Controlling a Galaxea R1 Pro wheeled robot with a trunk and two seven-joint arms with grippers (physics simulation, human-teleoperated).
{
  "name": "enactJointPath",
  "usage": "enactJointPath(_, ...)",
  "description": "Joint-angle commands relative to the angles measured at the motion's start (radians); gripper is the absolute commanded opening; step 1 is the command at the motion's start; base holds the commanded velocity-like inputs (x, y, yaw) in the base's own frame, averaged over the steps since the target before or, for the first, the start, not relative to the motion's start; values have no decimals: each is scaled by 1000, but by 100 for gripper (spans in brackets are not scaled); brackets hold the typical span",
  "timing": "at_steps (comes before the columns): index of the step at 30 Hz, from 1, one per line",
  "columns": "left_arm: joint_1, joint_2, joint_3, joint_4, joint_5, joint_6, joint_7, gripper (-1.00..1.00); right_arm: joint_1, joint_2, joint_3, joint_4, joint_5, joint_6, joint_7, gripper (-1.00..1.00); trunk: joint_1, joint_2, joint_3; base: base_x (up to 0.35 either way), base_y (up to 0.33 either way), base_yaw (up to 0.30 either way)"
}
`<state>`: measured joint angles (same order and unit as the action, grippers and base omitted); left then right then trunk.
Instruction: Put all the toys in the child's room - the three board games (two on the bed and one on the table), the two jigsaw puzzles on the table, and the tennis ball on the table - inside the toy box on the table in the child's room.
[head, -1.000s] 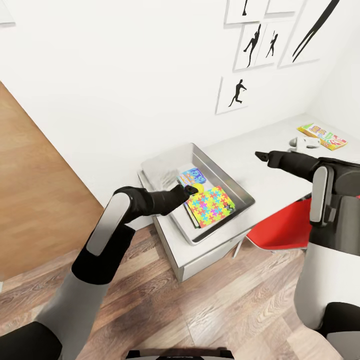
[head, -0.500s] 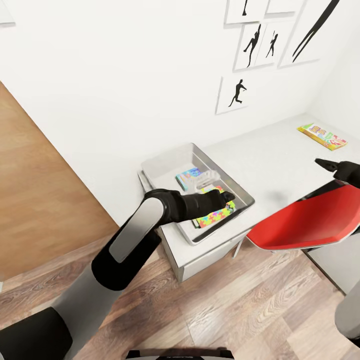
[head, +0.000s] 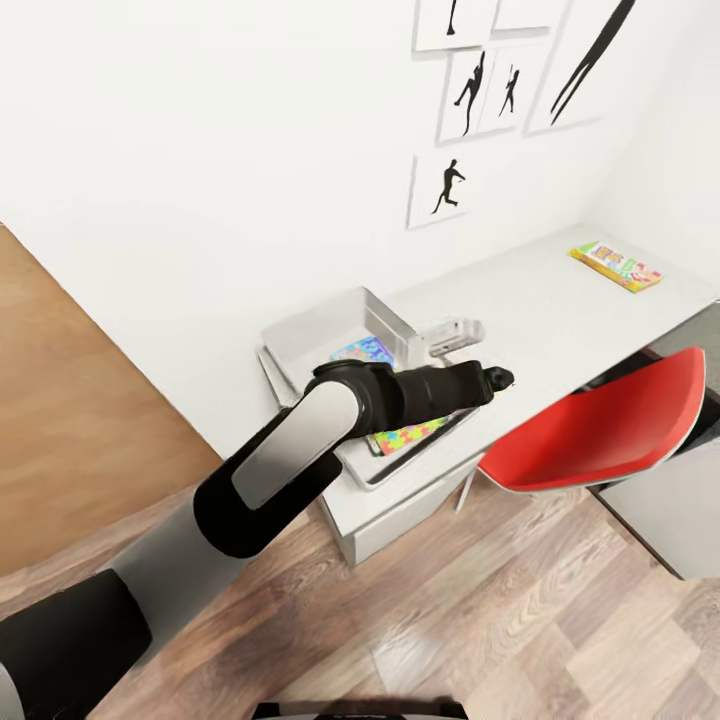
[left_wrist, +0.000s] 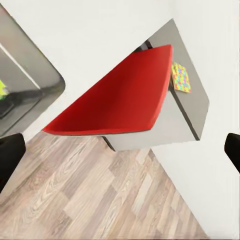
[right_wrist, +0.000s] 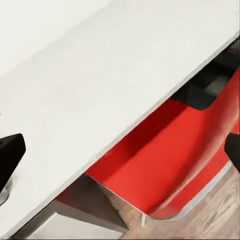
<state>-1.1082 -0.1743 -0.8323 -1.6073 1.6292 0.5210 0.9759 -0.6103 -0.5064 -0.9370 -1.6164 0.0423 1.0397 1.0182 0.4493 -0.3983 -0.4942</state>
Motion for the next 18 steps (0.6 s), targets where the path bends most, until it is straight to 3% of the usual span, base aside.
enactJointPath(1, -1, 0, 0, -1, 5, 3, 7, 100, -1, 0, -2, 0, 4, 8, 8, 100, 1, -2, -1, 0, 0, -230)
enactJointPath(3, -1, 0, -35, -1, 6, -18, -38, 100, 33, 0, -41, 0, 3, 8, 70, 100, 1, -2, -1, 0, 0, -244)
enactJointPath(7, 5, 0, -78, -1, 7, -44, -111, 100, 67, 18, -75, 0, 3, 8, 141, 100, 1, -2, 0, 0, 0, -257)
enactJointPath(14, 8, 0, -108, 0, 7, -61, -170, 100, 88, 47, -96, 0, 4, 8, 186, 100, 1, -2, 0, 0, 0, -270)
enactJointPath(18, 10, 0, -118, 0, 7, -67, -190, 100, 95, 62, -90, 0, 4, 8, 202, 100, 1, -2, 0, 0, 0, -277)
